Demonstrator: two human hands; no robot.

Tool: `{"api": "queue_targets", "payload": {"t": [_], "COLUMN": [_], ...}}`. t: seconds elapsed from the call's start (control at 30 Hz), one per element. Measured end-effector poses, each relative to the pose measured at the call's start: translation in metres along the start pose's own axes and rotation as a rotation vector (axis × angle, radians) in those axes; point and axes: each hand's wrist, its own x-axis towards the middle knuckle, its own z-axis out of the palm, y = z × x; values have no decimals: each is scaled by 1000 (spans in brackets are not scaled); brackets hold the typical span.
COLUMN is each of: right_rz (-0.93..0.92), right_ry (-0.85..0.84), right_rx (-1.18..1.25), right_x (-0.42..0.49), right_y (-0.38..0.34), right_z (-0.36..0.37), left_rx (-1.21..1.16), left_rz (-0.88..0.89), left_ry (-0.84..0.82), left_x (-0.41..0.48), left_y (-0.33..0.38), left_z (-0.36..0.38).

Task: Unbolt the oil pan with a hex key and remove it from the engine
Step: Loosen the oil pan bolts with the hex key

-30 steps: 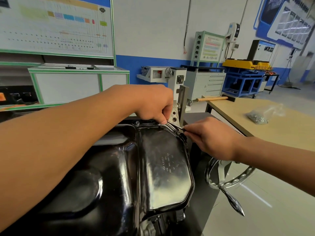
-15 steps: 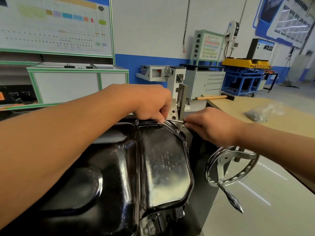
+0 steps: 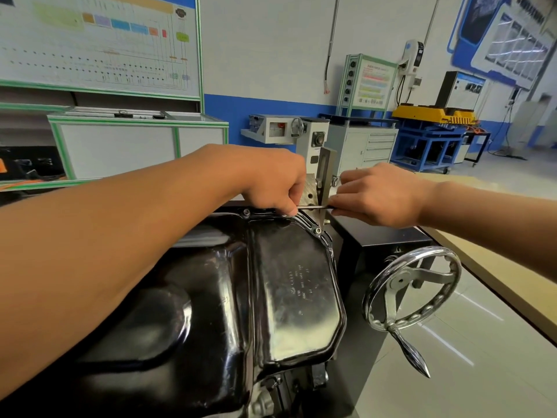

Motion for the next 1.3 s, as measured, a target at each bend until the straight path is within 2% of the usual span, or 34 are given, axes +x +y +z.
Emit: {"api": "queue_targets", "payload": {"t": [0.17,0.27,0.3,0.43,0.5,0.7,0.83,1.03,1.17,1.3], "right_rz": [-73,10,58,145,165,122,193,180,203,291], "right_ry": [213,270,224,-165,-307,-463,-425,-474,-314,-130], "right_rx": [-150,-143,-136,-92,-71,-56,31,54,16,-14], "right_x": [-3,1,5,33,43,57,73,79,73,84], "right_y": [3,10,14,28,30,30,42,46,45,45], "right_z": [13,9,4,-17,-23,-39,-50,-52,-54,-59], "left_rx": [41,50,38,55,93,82,12,-140,-400,-791], "left_rz": [-20,-38,-42,-42,-42,-49,-116,-212,-295,-405], "left_ry": [167,213,214,211,225,248,286,257,192,190], "left_x": [8,13,13,12,11,9,10,17,18,16], "left_y": [9,13,14,17,20,27,23,18,11,-4], "left_z": [14,19,19,19,19,19,17,14,9,8]}}
